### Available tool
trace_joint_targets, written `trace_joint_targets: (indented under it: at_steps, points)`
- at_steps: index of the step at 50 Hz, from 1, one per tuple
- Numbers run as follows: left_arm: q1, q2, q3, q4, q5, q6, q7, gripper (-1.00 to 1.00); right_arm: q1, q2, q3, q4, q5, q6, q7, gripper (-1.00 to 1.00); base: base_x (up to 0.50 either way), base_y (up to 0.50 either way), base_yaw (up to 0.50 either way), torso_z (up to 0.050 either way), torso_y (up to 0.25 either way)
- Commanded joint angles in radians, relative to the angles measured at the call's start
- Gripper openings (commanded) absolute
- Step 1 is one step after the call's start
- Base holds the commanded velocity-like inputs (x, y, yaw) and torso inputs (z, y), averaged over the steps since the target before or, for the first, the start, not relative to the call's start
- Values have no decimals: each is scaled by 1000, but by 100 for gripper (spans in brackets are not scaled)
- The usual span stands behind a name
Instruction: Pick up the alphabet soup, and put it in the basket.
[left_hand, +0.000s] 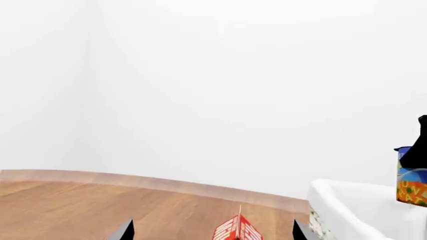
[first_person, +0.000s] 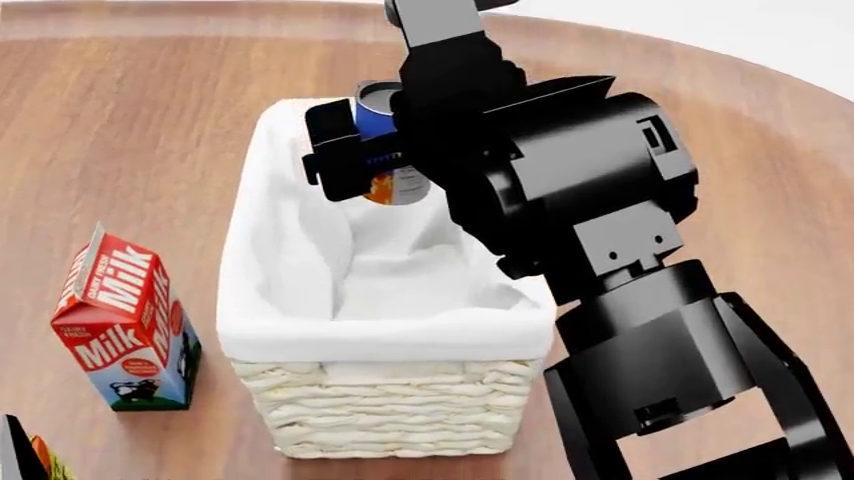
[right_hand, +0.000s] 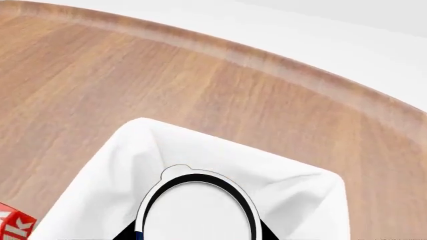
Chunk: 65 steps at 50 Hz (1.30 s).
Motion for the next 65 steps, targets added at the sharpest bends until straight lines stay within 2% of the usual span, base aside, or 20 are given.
trace_joint_targets:
  at_steps: [1, 55, 56, 65]
  points:
    - [0, -3, 3, 0, -4, 5, 2, 100, 14, 4, -2, -26, -14, 7, -1, -100, 0, 0, 0, 0, -94]
    - [0, -13, 15, -5, -15, 30, 2, 100, 15, 3, -38, -37, -2, -1, 30, -100, 0, 0, 0, 0, -74]
    - [-1, -13, 16, -8, -19, 37, 5, 100, 11, 7, -45, -55, -1, 8, 32, 100, 0, 0, 0, 0, 0]
    - [1, -15, 17, -9, -23, 45, 5, 100, 12, 10, -47, -72, 6, 16, 41, 100, 0, 0, 0, 0, 0]
